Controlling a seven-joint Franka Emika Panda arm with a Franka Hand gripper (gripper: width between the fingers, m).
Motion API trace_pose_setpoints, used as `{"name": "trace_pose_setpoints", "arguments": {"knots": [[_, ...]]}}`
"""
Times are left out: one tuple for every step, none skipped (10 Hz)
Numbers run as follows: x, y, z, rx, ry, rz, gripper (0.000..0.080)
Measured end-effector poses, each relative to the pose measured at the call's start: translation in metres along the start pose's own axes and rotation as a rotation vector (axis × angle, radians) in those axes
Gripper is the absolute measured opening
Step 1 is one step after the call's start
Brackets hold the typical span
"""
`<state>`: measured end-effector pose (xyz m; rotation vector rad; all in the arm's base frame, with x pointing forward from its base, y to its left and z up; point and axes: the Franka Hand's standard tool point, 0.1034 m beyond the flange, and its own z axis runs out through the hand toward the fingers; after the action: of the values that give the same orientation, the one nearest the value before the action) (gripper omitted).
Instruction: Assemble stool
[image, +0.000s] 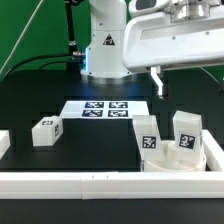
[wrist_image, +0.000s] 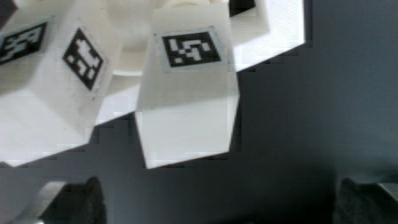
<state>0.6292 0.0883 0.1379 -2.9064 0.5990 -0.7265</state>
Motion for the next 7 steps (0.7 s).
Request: {"name": "trace_pose_setpoints", "arguments": {"knots": [[0.004, 0.004, -0.001, 0.000, -0.007, 0.016, 0.0649], [0.001, 0.005, 0.001, -0.006, -0.033, 0.012, 0.0649], [-0.002, 0.008, 0.002, -0.016, -0.107, 0.012, 0.0649], [-0.001, 0.014, 0.002, -0.028, -0.196, 0.018, 0.0649], [-0.002, 0.023, 0.004, -0.058, -0.335, 0.031, 0.0649], [0.000, 0.027, 0.005, -0.091, -0.431, 0.034, 0.0649], [0.000, 0.025, 0.007, -0.115, -0.502, 0.023, 0.0649]]}}
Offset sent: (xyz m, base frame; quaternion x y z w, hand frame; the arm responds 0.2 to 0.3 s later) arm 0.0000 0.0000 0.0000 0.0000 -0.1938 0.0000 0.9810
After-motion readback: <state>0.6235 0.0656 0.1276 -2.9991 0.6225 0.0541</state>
